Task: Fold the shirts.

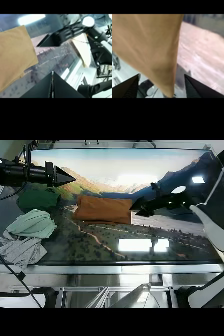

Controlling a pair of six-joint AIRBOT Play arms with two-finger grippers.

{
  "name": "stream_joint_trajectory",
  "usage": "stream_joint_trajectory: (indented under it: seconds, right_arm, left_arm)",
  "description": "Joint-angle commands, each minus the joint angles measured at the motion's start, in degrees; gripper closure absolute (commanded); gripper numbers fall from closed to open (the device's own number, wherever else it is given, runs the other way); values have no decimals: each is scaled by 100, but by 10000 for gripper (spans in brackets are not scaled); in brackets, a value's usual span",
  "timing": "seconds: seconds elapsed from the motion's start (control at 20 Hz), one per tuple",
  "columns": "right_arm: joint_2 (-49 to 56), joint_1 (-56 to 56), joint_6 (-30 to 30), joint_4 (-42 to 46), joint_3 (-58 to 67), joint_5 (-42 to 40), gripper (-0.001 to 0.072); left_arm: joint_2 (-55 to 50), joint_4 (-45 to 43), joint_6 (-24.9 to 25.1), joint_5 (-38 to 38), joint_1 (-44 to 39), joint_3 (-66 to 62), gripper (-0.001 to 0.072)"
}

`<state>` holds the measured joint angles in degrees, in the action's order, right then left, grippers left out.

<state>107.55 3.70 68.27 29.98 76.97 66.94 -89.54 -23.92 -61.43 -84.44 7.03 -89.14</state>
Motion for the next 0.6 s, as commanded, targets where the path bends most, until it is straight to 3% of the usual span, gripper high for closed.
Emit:
stream_joint_trajectory:
  seconds: [0.0,0.05,0.2,0.25,0.3,0.4,0.55]
  right_arm:
    - [352,376,232,-216,-31,-518,96]
    - [365,470,280,-216,-31,-658,175]
    - [365,717,330,-391,17,-844,225]
    - [365,752,267,-501,46,-804,317]
    - [345,780,151,-599,81,-739,513]
    - [129,785,138,-595,107,-640,692]
    - [-629,608,151,-544,133,-654,693]
  left_arm:
    - [0,-2,7,-35,4,2,684]
    - [0,0,9,-70,2,2,684]
    - [2,0,7,-114,4,2,684]
    - [0,0,4,-116,4,2,684]
    - [0,0,2,-116,2,2,684]
    - [2,0,-13,-127,2,2,684]
    - [0,0,-13,-170,2,2,684]
